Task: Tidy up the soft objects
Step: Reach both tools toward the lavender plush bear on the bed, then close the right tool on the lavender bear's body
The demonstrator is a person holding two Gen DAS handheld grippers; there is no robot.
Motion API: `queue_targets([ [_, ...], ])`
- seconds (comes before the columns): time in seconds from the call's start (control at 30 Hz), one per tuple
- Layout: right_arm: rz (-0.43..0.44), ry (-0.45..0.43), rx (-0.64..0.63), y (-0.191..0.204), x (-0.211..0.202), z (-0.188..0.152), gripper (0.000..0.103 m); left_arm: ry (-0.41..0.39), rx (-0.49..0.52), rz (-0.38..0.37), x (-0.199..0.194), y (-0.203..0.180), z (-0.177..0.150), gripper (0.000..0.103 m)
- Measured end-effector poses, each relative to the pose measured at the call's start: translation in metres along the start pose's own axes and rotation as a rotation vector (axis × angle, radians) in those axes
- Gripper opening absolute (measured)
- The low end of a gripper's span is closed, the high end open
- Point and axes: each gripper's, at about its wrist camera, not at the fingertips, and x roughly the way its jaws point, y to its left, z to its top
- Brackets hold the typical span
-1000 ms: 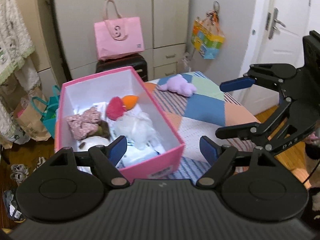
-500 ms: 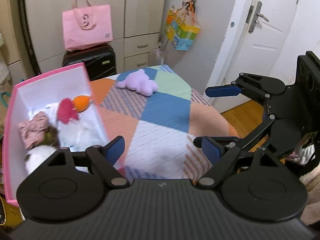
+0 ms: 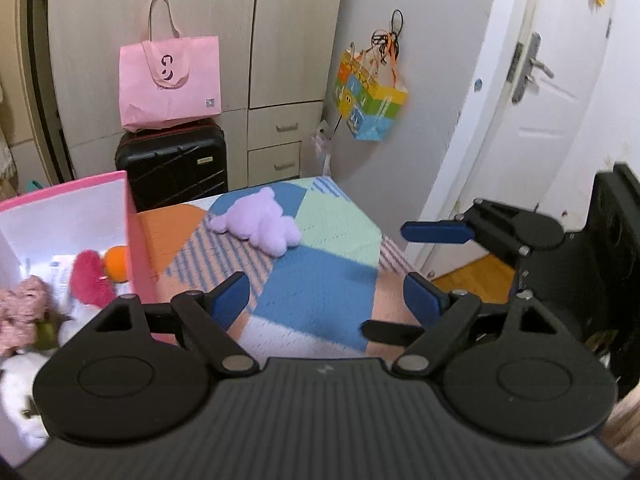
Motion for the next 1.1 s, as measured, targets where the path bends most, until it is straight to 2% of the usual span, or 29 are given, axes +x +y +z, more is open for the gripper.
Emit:
queue_targets([
  [0.13,-0.008,-0.038,-0.032,-0.011,0.018,-0.005,0.092,-0.041,-0.069,0.020,0.022,0.004,0.003,0.084],
  [0.23,-0.029,-0.012,-0.047,-0.018,0.039,-0.005,0.092,-0.055,-0.122,0.024,0.041,0.009,0.004,0.084],
  [0.33,-0.010,0.019,-0.028,-0.028,0.057,-0.004,0.092,-0.058,-0.177,0.027,0.062,0.015,0.006,0.084],
  [0.53,0.039,0.110,0.044,-0.048,0.097,-0.002,0.092,-0.067,-0.239,0.117,0.097,0.029,0.006,0.084],
  [0.7,0.059,0.173,0.112,-0.065,0.135,-0.008,0.092,-0.064,-0.316,0.135,0.125,0.044,0.004,0.082],
  [0.83,0.063,0.187,0.134,-0.076,0.158,-0.011,0.092,-0.063,-0.366,0.167,0.144,0.057,0.002,0.082],
  [0.93,0.048,0.190,0.126,-0.078,0.168,-0.011,0.090,-0.079,-0.418,0.159,0.149,0.068,0.001,0.081],
  [1.03,0.061,0.200,0.127,-0.078,0.175,-0.011,0.085,-0.077,-0.417,0.168,0.156,0.069,0.000,0.080],
  [1.1,0.066,0.202,0.142,-0.078,0.178,-0.011,0.081,-0.066,-0.431,0.138,0.160,0.070,-0.001,0.078],
])
